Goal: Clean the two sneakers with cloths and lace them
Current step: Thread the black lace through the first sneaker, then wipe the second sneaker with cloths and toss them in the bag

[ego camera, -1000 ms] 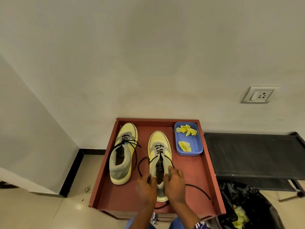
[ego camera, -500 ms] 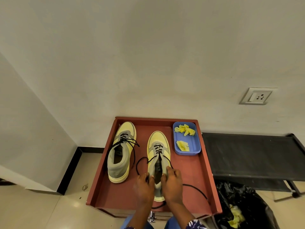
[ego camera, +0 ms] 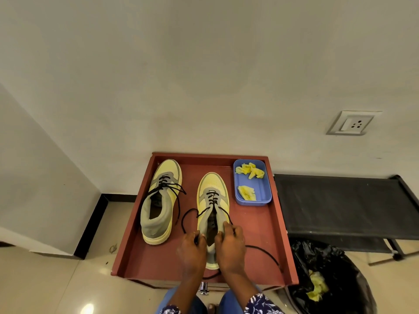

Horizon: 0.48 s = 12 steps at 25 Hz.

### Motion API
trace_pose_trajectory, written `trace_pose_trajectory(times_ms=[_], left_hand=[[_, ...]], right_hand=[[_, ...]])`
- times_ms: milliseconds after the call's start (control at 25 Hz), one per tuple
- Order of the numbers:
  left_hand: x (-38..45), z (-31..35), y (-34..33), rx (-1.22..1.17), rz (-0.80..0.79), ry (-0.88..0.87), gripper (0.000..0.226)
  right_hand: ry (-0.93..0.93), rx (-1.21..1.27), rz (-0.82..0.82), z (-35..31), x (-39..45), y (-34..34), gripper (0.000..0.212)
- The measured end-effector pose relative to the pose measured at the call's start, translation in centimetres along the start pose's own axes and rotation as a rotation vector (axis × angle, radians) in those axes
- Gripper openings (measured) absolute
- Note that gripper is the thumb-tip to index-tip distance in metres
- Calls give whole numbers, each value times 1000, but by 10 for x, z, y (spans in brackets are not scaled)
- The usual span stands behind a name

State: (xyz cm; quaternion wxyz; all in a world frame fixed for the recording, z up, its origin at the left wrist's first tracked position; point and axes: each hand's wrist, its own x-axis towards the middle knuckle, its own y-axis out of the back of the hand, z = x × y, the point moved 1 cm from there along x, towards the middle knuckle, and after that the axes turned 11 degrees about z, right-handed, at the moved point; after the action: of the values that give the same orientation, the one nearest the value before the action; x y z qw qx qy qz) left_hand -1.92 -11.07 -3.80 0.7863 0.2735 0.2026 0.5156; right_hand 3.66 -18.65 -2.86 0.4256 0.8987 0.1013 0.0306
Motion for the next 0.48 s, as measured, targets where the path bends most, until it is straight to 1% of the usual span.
trace_pose_trajectory(times_ms=[160, 320, 400, 480], left_hand=[[-1, 1, 1, -5, 11, -9, 16], [4, 1, 0, 18, -38, -29, 13], [7, 5, 2, 28, -31, -86, 14], [9, 14, 2, 28, 10, -192, 21]], right_hand=[[-5, 19, 0, 2, 0, 2, 38], [0, -6, -36, 2, 3, 7, 37], [6, -3, -50, 5, 7, 12, 35], [4, 34, -35, 9, 13, 19, 33]])
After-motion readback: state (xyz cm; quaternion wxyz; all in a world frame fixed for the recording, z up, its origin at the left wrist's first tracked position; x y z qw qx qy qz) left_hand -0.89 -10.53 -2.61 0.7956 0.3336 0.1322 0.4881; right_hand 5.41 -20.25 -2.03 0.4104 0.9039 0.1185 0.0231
